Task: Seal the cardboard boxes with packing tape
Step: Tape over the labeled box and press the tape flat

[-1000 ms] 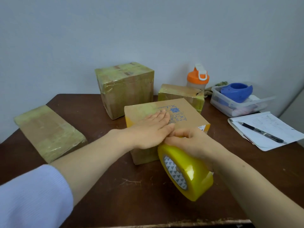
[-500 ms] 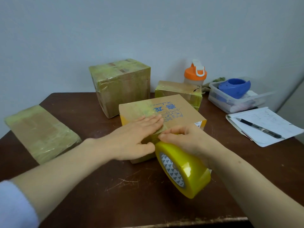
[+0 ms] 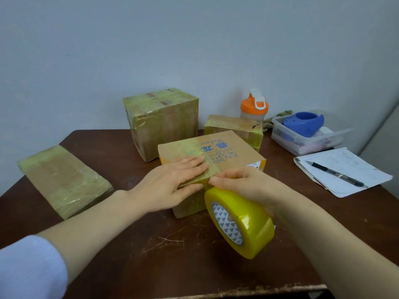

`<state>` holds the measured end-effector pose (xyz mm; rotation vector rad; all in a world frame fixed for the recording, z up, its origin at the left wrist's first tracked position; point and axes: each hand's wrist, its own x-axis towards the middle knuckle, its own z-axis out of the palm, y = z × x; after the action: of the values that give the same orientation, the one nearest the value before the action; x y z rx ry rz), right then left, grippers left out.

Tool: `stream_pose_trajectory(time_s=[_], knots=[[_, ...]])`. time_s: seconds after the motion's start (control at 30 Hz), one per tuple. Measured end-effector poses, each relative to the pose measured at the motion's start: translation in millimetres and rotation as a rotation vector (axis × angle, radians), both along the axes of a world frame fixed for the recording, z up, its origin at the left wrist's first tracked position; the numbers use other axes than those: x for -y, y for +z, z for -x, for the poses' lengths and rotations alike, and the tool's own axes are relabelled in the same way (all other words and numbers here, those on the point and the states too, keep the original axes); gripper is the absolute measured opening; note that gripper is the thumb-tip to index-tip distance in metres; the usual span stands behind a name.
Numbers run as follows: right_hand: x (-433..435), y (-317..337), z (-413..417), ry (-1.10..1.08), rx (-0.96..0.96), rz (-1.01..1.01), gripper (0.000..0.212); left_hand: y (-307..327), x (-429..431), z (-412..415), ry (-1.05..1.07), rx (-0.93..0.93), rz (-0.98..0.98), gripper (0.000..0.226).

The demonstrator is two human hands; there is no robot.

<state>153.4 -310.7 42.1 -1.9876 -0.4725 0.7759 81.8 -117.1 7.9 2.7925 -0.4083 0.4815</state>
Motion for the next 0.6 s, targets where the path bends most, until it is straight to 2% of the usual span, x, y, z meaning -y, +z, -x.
stream_pose_trajectory(time_s=[0.07,0.13,0.27,0.4,0.53,0.6], knots=[[7.1,9.7,2.3,0.048,-0.101,-0.090,0.039,5.0,2.1,2.0,0.020,-0.011,0.050,0.052],[14.2,27.4,5.2,0.109,-0.179,-0.213,0.045,16.7,2.7,3.1,0.046,-0.034,0.180,0.046],[14.7,75.9,1.9,0.197,-0.202,-0.523,0.048,46.5,-0.8,4.9,0.081,-0.142,0.697,0.027],[-14.2,104.3,-1.0,0.178,-0.127,-0.612,0.062,48.0,-12.3,0.7,0.189,-0.202,1.075,0.018],[-52.6,98.8,2.7,0.083,-0.052,-0.616,0.044,30.9,-28.3,-3.6,0.397,-0.204,1.185,0.014],[-61.5,93.0,2.6,0.069,-0.033,-0.594,0.044,27.5,-33.7,-6.2,0.449,-0.192,1.219,0.013]])
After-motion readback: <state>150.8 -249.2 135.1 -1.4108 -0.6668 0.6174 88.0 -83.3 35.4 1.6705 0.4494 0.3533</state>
